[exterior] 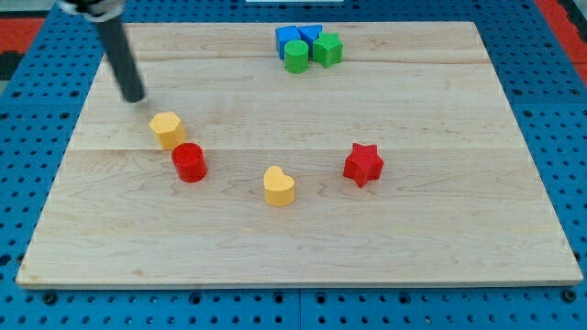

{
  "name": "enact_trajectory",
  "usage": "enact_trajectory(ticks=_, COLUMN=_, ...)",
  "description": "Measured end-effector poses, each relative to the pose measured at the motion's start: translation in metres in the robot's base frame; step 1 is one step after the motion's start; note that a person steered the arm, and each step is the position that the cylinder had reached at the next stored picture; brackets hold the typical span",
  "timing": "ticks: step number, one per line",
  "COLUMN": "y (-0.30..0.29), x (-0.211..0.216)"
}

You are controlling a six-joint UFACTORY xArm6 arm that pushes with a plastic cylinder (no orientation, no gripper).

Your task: Move the yellow hexagon to the blue cube

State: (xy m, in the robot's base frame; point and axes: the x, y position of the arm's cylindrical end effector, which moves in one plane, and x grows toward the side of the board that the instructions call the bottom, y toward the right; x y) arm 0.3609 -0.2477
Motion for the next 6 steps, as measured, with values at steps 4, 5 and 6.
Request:
enact_trajectory(ticks=4, y=0.113, x=0.063)
enact_trajectory(ticks=5, y=0.137, x=0.045)
enact_trajectory(ticks=6, y=0.146, x=0.006)
